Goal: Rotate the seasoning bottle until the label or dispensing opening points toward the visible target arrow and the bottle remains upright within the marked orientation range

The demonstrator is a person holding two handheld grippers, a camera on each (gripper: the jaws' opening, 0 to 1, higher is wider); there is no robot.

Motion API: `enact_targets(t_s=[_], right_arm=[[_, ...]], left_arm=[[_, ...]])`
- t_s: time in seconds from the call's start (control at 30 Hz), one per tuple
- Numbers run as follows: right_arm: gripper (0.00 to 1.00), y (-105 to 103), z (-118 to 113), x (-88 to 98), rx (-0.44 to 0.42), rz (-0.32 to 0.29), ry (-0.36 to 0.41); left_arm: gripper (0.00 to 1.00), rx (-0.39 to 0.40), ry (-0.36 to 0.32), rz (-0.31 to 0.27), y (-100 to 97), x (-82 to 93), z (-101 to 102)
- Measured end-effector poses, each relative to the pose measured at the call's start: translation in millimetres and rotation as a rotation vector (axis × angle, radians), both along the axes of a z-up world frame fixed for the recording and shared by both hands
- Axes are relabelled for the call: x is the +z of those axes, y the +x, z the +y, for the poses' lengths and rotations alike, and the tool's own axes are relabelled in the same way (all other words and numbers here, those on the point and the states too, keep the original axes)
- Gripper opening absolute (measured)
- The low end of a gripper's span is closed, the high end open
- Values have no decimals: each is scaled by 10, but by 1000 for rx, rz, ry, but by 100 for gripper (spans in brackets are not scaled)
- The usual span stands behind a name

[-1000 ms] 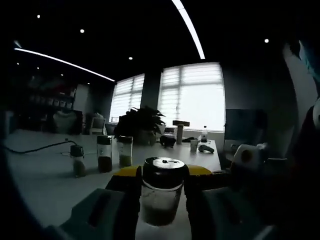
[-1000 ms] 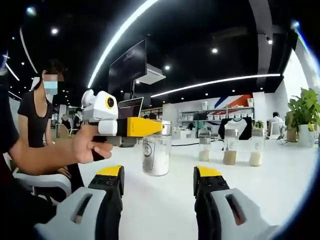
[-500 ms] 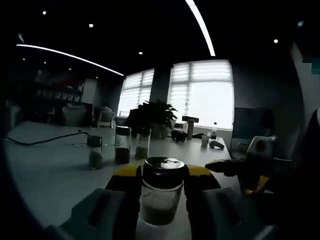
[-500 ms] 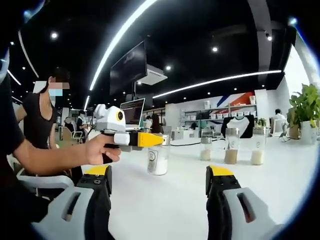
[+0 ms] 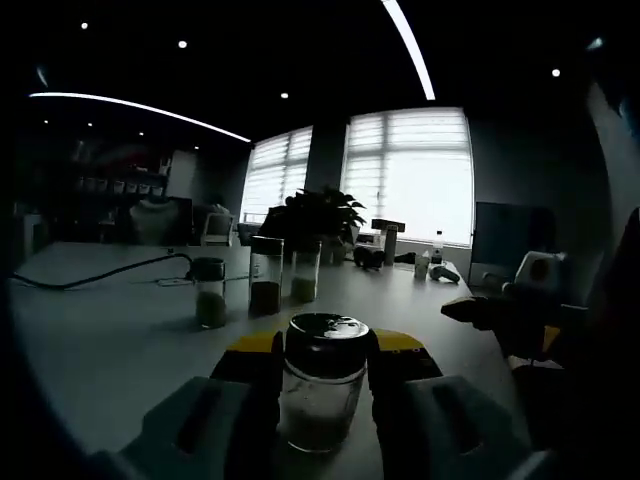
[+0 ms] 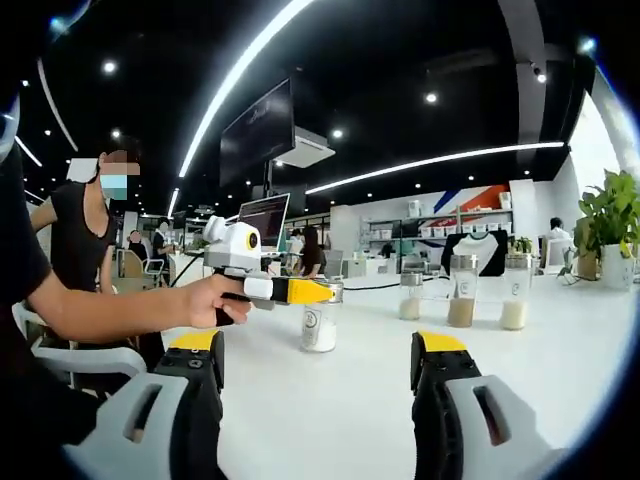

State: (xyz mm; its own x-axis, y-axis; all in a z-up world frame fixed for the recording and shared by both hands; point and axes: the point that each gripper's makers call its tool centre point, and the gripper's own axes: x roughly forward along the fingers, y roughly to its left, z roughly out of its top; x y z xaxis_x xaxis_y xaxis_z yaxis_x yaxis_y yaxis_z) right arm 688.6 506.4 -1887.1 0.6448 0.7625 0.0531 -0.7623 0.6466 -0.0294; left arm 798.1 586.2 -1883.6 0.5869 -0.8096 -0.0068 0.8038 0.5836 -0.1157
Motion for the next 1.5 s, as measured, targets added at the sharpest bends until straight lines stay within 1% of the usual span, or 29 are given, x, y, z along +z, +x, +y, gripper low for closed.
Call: enact_targets(t_s=[0.03,0.07,0.1,0.17,0.27,0.37,0.43,0.5,0.63,0.73,0.83,1.1,1.5], right_arm=[[77,2,-3,-1,0,1,0],[77,4,-6,-2,-2,1,1],[77,6,-10,-5,-3,1,0],[77,11,-14,-12,-4,3,0],[77,14,-15,-19,-6,6,1],[76,10,-13,-21,-5,6,-1],[76,9,-12,-20,-5,6,-1],[76,7,-12,-22,-5,8,0],[76,6,-13,-28,-4,8,-3],[76,12,-25,-22,-7,7,-2],[76,20,-37,-16,-9,8,1],[76,21,-38,-23,-11,10,0],[76,26,-31,-31,-10,12,-3]], left_arm=[[35,-6,-10,-9,9,5,5],[35,-8,-10,1,20,-4,9],[35,-13,-20,-2,29,12,5],[35,-27,-12,-21,43,8,0],[35,-34,-22,-8,74,10,14],[35,-48,-5,-11,104,16,-17],[35,-58,1,-9,87,21,-18],[35,-72,6,-5,125,19,-19],[35,-83,5,-3,193,20,17],[35,-77,0,1,242,18,78],[35,-91,-8,3,243,20,101],[35,-83,-6,13,241,14,130],[35,-90,-7,15,220,2,108]])
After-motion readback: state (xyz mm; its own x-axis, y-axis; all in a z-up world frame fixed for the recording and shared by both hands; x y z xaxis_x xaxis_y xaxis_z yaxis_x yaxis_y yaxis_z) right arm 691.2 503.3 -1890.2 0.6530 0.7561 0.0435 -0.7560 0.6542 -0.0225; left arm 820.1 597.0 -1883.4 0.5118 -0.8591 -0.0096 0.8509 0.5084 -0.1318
